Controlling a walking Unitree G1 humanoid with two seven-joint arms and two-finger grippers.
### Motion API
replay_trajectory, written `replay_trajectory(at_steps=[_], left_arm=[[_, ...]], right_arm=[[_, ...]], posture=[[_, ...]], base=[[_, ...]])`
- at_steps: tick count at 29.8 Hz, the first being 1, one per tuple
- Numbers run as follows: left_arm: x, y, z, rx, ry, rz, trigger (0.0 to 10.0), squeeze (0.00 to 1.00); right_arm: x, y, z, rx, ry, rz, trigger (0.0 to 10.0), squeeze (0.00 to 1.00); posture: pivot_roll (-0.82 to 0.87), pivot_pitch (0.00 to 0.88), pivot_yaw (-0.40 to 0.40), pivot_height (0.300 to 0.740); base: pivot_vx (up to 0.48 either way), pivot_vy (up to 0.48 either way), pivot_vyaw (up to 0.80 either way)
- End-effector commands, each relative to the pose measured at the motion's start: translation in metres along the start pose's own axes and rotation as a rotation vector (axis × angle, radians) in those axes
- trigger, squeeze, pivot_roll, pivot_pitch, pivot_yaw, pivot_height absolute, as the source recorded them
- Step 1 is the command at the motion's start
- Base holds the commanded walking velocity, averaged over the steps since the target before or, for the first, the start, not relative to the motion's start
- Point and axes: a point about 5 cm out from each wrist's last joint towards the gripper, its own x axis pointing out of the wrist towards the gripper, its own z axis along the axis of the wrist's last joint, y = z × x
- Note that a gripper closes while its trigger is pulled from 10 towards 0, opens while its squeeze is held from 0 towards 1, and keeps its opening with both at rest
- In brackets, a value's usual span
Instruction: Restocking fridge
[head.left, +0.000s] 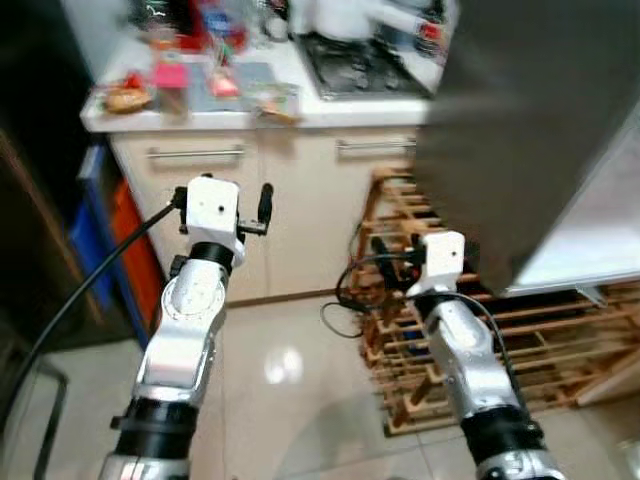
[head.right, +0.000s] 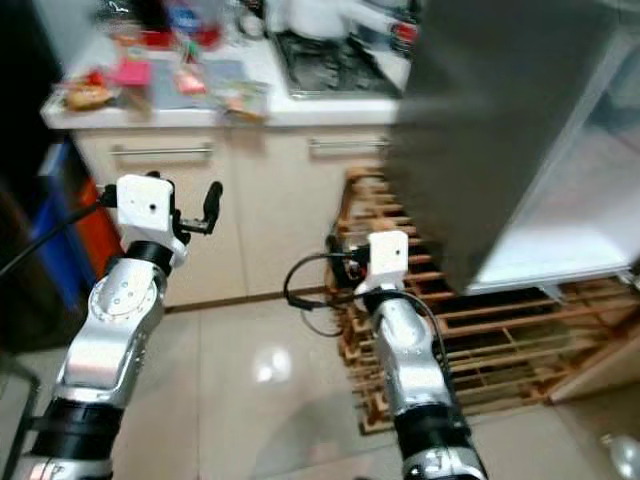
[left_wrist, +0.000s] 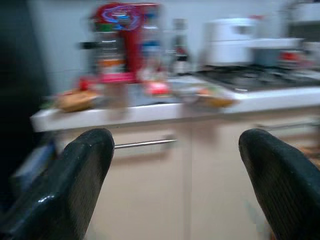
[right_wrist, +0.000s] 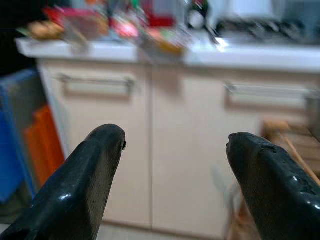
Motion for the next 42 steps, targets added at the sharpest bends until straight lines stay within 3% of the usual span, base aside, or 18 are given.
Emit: replay_trajectory(at_steps=[1,6,11,13,17,25,42], left_arm=[[0.001,-0.011,0.002,-0.019,0.005,-0.013,10.0,0.0],[-0.002,-0.016,0.0,-0.023,0.002,-0.039,10.0,0.0],[-0.003,-0.005,-0.007,-0.012,0.055,0.039,10.0,0.0],[-0.004,-0.004,-0.008,0.025,0.068,0.038,10.0,0.0],[-0.005,-0.002,-0.008,-0.006,0.05,0.01,10.0,0.0],[0.01,0.006,0.01,0.007,-0.022,0.023,10.0,0.0],[0.01,0.001,0.015,0.023,-0.055,-0.008,10.0,0.0]], right_arm=[[-0.003,-0.018,0.004,-0.008,-0.011,-0.046,10.0,0.0],[0.005,-0.016,0.009,-0.019,-0.023,-0.031,10.0,0.0],[0.009,-0.013,0.015,-0.018,-0.04,-0.014,10.0,0.0],[0.007,-0.015,0.011,-0.022,-0.022,-0.014,10.0,0.0],[0.005,-0.018,0.006,-0.021,-0.004,-0.053,10.0,0.0],[0.005,-0.018,0.011,-0.042,-0.053,-0.103,10.0,0.0],[0.008,-0.019,0.01,-0.048,-0.049,-0.135,10.0,0.0]], posture=[[0.0,0.0,-0.069,0.74],[0.01,0.0,-0.077,0.74],[0.02,0.0,-0.084,0.74],[0.03,0.0,-0.085,0.74],[0.02,0.0,-0.086,0.74],[0.01,0.0,-0.076,0.74],[0.03,0.0,-0.073,0.74]], base=[[0.0,0.0,0.0],[0.0,0.0,0.59],[0.0,0.0,0.54],[0.0,0.0,0.51],[0.0,0.0,0.55],[0.48,0.0,0.0],[0.48,0.0,0.07]])
